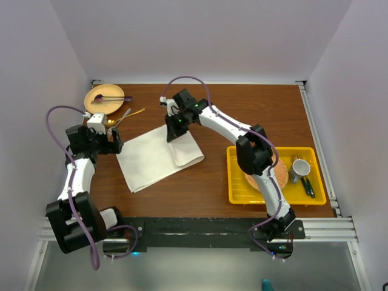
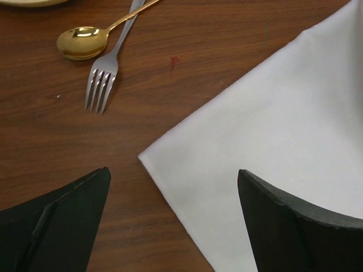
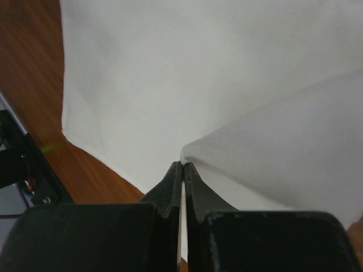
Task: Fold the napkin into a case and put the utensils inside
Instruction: Fold the rectangle-folded napkin at the center of the board.
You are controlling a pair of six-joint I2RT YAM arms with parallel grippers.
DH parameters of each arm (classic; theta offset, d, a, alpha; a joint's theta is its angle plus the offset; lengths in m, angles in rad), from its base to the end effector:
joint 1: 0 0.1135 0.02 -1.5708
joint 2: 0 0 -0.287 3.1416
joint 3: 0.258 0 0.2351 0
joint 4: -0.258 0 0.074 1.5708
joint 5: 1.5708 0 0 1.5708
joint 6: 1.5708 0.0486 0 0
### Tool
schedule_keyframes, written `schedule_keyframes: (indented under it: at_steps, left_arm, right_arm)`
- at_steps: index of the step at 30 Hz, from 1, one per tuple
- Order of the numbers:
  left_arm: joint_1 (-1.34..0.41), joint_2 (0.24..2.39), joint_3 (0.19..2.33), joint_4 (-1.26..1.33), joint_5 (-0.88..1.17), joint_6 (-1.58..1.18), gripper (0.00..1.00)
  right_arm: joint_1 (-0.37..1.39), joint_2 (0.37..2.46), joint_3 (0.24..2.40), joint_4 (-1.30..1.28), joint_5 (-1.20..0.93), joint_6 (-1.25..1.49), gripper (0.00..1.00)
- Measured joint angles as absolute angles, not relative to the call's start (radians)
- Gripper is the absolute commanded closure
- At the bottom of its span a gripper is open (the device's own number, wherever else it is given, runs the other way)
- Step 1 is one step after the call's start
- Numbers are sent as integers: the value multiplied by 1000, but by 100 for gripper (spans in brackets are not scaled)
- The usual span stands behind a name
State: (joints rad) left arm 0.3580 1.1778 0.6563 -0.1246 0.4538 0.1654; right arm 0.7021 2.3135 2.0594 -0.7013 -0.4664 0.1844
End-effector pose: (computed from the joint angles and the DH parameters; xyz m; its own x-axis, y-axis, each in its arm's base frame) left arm 0.2239 0.0610 0.2465 -0.5541 -0.0493 -0.8310 0.1056 0.9860 -0.1289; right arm 0.3806 0.3506 0.2300 -0.7550 -0.4241 -0.5002 -0.6476 0.6023 0.4668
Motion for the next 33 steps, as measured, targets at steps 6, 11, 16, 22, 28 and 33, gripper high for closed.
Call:
schedule_keyframes:
  at_steps: [6,11,16,22,28,33]
  left_arm:
    - [456,1193,664,-148,470,123,0]
    - [478,1211,685,-155,477,115,0]
    - [486,1212,692,-165,484,115,0]
    - [494,1212,694,-183,483,115,0]
    - [509,1213,695,-189,492,106,0]
    - [511,1216,694,-187,521,105,0]
  right_arm:
    - [797,2395,2159,-649,-497,251,100]
    - [861,2442,2212,-607,-520,310,100]
    - [912,2474,2236,-538,-525,377,100]
    - [950,2527,2266,-444,-562,458,47]
    - [928,2518,2218,-327,-679,561,32]
    - [815,2444,2133,-401,-711,475,59]
